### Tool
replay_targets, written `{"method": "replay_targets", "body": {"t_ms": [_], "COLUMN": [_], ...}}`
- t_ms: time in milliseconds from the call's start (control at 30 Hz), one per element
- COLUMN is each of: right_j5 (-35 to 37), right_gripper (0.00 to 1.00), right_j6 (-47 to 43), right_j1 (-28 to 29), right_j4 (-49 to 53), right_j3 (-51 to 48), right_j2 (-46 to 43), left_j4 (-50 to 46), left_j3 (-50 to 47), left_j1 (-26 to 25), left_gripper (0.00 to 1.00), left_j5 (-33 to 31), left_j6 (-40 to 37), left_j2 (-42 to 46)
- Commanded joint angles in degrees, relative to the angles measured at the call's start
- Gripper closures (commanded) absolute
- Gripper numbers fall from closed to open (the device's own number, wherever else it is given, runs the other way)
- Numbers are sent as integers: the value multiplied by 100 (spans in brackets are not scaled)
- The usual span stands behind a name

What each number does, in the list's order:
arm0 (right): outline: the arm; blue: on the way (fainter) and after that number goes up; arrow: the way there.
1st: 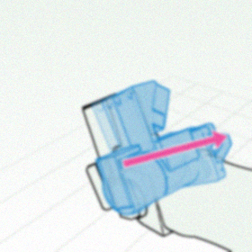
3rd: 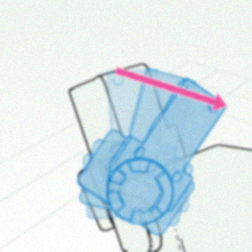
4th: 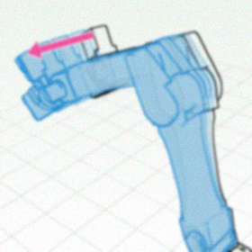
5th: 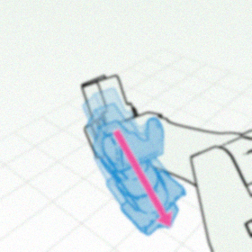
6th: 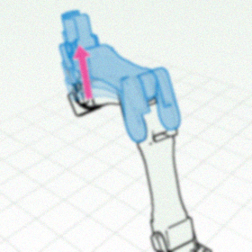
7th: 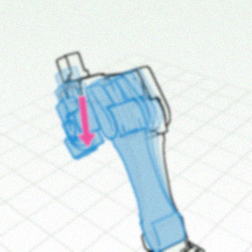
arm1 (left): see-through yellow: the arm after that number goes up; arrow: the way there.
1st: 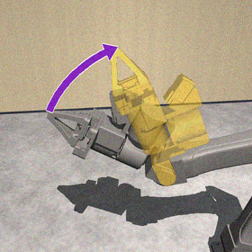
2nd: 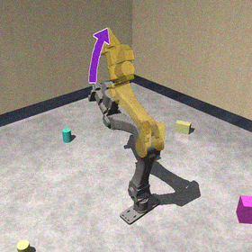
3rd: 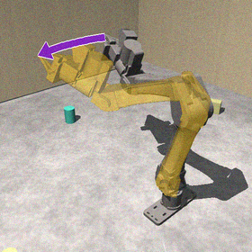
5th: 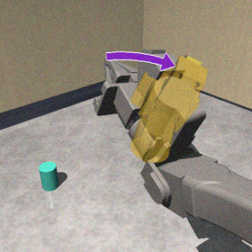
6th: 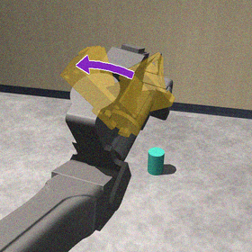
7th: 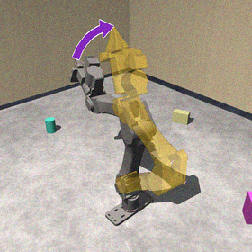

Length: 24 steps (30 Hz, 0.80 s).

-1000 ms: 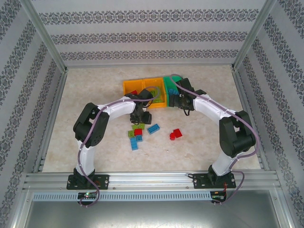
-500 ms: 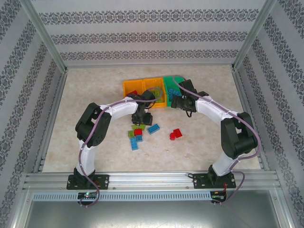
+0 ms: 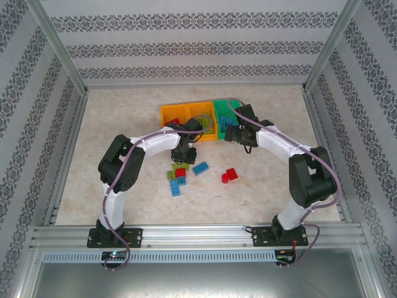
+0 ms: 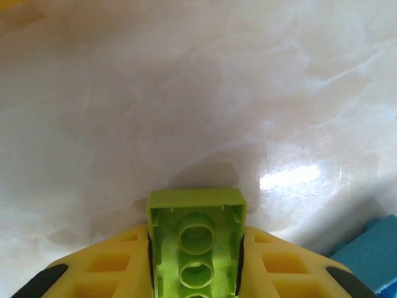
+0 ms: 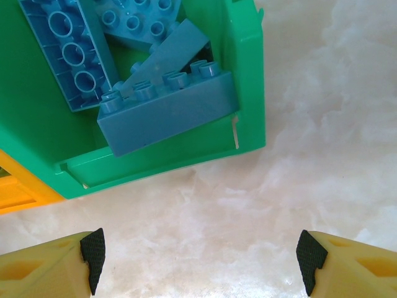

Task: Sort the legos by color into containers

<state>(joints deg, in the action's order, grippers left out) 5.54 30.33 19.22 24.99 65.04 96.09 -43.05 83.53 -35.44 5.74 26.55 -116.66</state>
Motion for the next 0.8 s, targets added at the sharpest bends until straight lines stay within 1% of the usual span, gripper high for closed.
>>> {"method": "replay_targets", "body": {"t_ms": [0, 167, 367, 533, 767], "right_j5": [17, -63, -65, -66, -67], "right_gripper": [17, 17, 17, 17, 18], "right_j6": [102, 103, 50, 139, 128], "right_j1": [-49, -26, 128, 322, 792], "right_j4": [-6, -115, -220, -230, -168], "right_j3": [-142, -405, -868, -1289, -1706], "right_j2": [-274, -451, -699, -917, -1296], "left_j4": [-29, -32, 10, -170, -160], "left_j3": [150, 833, 1730, 2684, 3860], "left_j1": [-83, -68, -1, 237, 634], "left_gripper": [75, 75, 74, 73, 73], "left_j5": [-300, -409, -415, -375, 148], "left_j6": [-188, -391, -612, -705, -653], "left_j2": [249, 389, 302, -248, -1188]}}
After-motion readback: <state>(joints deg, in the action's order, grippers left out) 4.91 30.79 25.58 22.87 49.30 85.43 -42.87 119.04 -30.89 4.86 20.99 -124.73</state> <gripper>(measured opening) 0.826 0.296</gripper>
